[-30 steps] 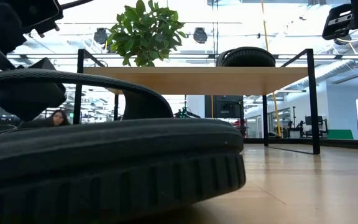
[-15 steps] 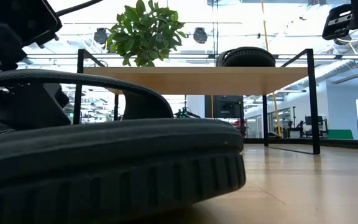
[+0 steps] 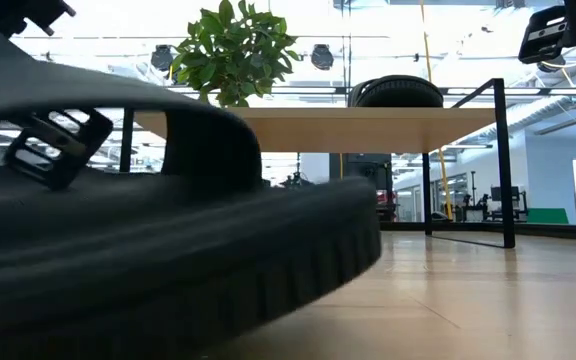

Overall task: Pick and place slides into the shelf
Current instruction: Put the middle black slide on the shelf

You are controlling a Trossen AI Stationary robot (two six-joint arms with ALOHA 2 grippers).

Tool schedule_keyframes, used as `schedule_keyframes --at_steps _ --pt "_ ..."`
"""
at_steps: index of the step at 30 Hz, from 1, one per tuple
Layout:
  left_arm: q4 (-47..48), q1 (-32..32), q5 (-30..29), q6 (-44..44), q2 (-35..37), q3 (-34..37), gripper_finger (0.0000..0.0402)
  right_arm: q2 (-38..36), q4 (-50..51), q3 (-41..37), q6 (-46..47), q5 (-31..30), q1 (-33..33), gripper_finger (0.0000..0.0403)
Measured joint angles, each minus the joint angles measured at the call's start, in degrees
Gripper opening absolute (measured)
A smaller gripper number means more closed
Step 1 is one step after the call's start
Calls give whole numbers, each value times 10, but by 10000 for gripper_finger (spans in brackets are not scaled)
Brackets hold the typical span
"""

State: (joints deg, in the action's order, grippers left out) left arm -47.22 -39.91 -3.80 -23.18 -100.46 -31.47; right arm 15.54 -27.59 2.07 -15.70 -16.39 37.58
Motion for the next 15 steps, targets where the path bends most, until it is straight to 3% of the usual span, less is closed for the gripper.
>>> schedule_keyframes --at_steps 9,15 --pt "110 9 50 50 123 -2 4 0 0 0 0 0 0 0" --pt "412 21 71 54 213 -92 2 0 0 0 -2 0 0 0"
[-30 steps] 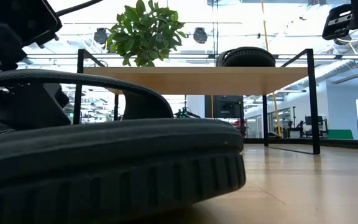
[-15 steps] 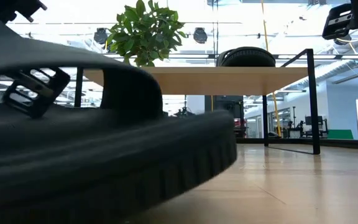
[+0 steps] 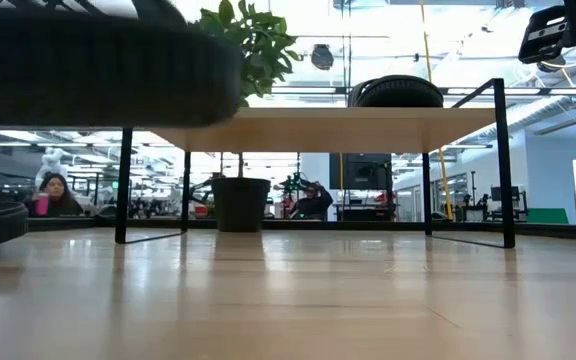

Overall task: Pick and place slides into the shelf
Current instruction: Put the middle black slide on the shelf

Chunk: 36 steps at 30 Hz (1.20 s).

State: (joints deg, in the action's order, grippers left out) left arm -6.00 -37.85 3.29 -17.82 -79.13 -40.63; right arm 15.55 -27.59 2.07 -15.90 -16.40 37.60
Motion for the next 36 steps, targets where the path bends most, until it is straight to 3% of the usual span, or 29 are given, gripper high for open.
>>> schedule_keyframes --at_steps 6,13,21,32,36 --pt "264 3 37 89 3 -158 1 0 0 0 -4 0 0 0" --pt "420 56 111 220 3 -286 1 0 0 0 -4 0 0 0" --pt "460 146 121 408 3 -347 1 0 0 0 -4 0 0 0" --pt "514 372 337 579 -4 -396 0 2 2 0 -24 0 0 0" --pt "605 439 356 622 -47 -447 0 2 -7 0 -37 -1 0 0"
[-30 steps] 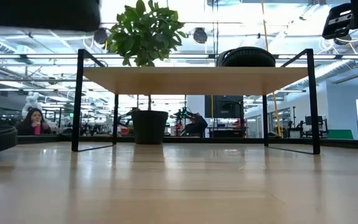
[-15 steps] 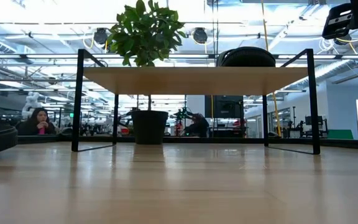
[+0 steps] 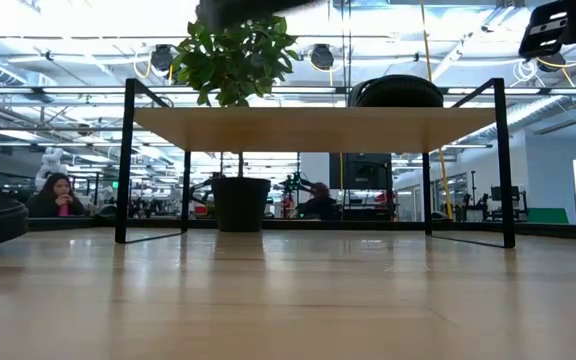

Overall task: Pick and place slides into the shelf
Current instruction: Put the middle black slide on the shelf

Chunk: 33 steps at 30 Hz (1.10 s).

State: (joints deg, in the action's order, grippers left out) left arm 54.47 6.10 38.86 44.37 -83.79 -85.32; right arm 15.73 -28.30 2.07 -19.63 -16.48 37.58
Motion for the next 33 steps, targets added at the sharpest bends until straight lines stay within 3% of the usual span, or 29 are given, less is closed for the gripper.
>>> schedule_keyframes --at_steps 8,17,33 --pt "176 23 2 115 -124 -94 0 0 -11 0 0 -4 0 0" --pt "188 57 5 170 -162 -105 0 0 -15 0 -1 -32 0 0" --pt "179 89 -11 139 -161 -105 4 0 -19 0 0 -32 0 0"
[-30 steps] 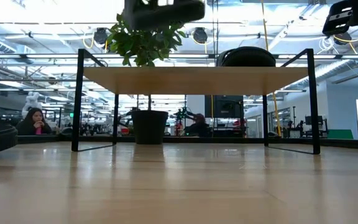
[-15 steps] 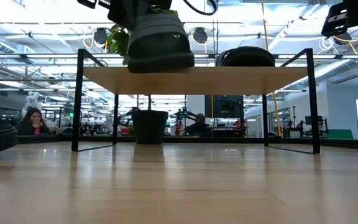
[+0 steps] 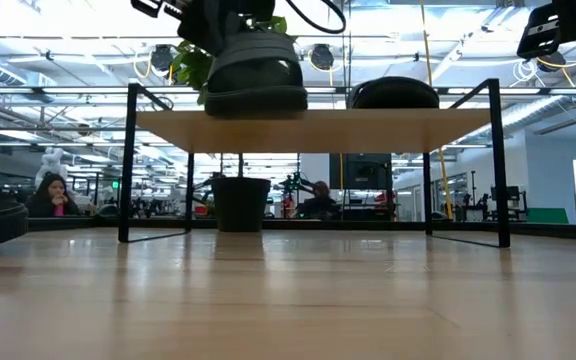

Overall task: Pick and place slides into the shelf
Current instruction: Put the middle black slide on the shelf

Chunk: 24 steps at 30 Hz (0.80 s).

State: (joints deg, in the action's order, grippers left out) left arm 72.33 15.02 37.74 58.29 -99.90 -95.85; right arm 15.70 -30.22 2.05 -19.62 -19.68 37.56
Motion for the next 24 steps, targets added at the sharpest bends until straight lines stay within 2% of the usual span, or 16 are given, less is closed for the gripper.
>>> schedule_keyframes --at_steps 11,24 --pt "-46 4 -37 -56 9 0 36 0 0 0 0 0 0 0" --pt "-64 5 -80 -108 13 0 105 0 -8 0 9 3 0 0"
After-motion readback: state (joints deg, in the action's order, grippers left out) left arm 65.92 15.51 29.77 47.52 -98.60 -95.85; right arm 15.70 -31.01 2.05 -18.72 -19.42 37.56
